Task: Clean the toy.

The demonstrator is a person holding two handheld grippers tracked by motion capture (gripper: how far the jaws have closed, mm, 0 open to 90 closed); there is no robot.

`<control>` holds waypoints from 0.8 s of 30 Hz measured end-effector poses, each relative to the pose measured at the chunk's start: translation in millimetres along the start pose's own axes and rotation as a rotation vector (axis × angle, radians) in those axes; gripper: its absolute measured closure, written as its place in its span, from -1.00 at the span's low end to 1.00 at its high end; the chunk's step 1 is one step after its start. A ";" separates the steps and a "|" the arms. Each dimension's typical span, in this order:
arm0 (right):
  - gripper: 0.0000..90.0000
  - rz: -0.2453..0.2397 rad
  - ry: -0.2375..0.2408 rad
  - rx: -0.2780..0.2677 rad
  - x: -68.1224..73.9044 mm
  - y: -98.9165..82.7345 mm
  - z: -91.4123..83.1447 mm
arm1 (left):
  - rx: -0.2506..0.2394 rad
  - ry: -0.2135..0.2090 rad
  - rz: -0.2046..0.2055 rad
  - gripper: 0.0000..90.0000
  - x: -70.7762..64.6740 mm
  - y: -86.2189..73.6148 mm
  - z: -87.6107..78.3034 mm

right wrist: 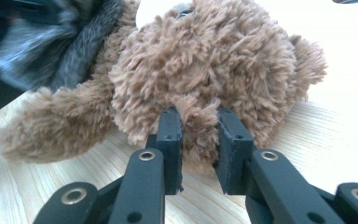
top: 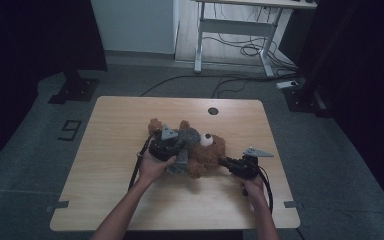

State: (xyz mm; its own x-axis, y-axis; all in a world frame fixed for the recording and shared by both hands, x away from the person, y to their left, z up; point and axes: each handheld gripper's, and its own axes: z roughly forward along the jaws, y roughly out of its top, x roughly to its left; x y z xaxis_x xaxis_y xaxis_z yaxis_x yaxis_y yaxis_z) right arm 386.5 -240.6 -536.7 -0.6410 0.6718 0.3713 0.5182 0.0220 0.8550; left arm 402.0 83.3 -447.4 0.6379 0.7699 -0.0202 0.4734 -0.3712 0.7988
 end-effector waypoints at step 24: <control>0.69 -0.018 0.023 0.030 -2.3 -0.7 -0.6 | 0.043 0.089 -0.210 0.66 76.1 -67.6 -23.9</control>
State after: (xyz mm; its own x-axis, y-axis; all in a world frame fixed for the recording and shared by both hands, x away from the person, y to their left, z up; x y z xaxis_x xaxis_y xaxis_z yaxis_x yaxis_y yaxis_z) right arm 387.2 -242.7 -537.9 -0.6631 0.6539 0.3643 0.5228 0.0562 0.8506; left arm 404.0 179.3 -488.6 0.4671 0.8748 -0.1289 0.6169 -0.2180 0.7562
